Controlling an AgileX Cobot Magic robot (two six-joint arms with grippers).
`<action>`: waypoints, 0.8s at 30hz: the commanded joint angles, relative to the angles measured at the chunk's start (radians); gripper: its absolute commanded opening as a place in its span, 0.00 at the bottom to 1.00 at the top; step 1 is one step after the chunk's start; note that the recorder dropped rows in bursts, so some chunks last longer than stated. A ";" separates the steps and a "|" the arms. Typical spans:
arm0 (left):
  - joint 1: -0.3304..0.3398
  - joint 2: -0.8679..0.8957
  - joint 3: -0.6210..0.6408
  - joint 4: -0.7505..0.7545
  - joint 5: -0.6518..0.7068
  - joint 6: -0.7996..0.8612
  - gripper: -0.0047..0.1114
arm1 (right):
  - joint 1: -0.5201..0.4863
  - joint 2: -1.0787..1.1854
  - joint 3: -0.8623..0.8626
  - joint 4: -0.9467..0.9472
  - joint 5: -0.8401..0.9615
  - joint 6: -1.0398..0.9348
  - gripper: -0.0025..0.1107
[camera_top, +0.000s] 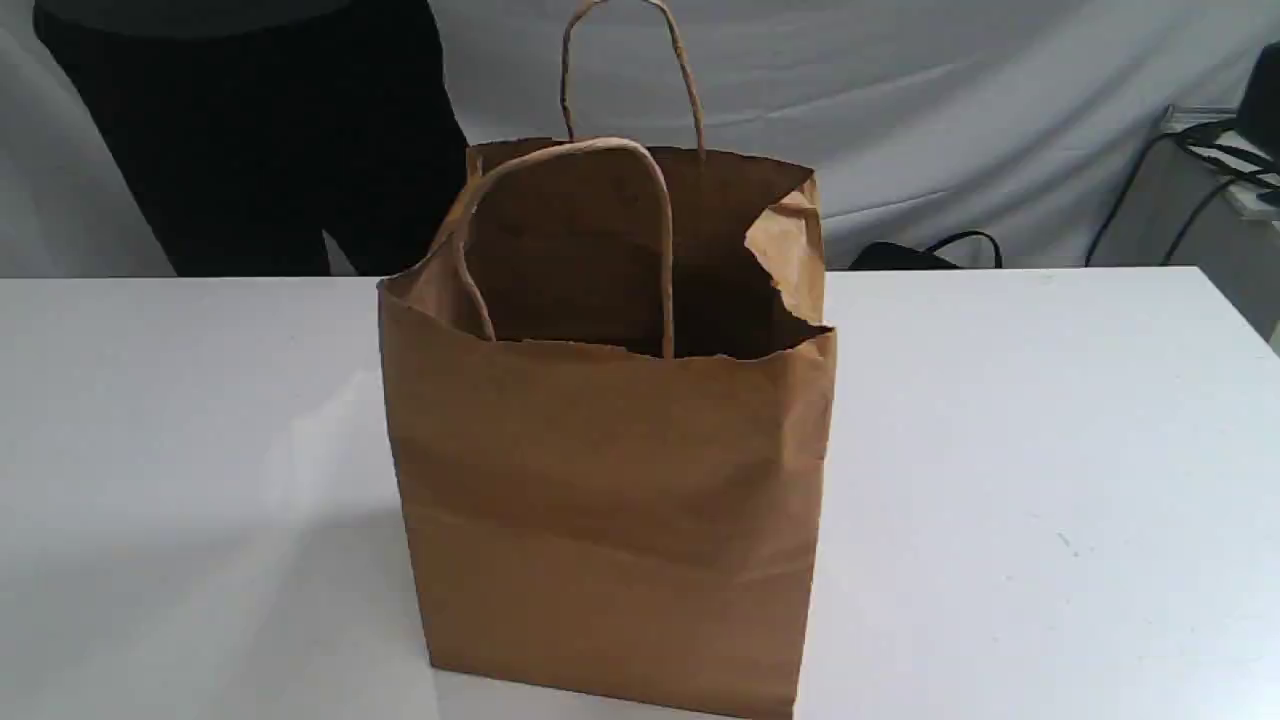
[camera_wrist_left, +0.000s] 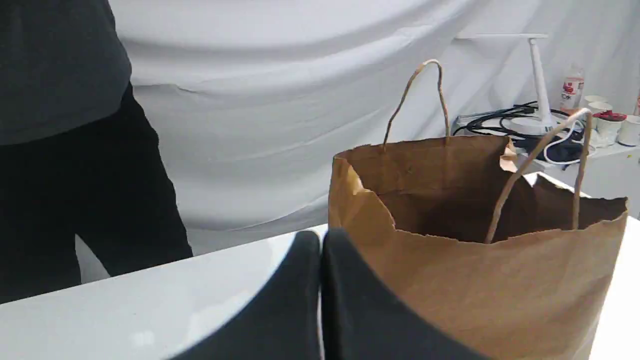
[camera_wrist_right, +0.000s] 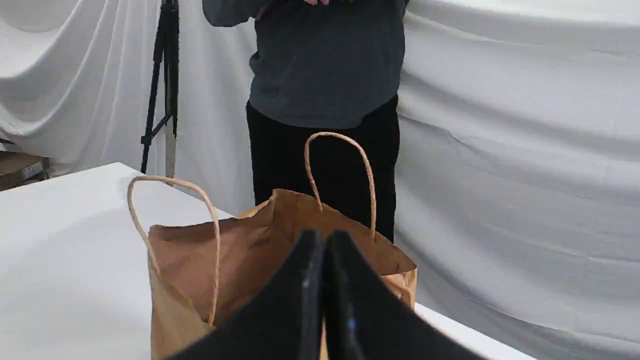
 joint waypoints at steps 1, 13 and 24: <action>0.002 -0.004 0.006 -0.005 -0.003 0.002 0.04 | 0.002 -0.003 0.008 0.002 -0.013 -0.002 0.02; 0.002 -0.004 0.006 -0.005 -0.003 0.002 0.04 | -0.148 -0.160 0.175 0.051 -0.073 0.052 0.02; 0.002 -0.004 0.006 -0.005 -0.003 0.002 0.04 | -0.364 -0.495 0.507 0.127 -0.291 0.050 0.02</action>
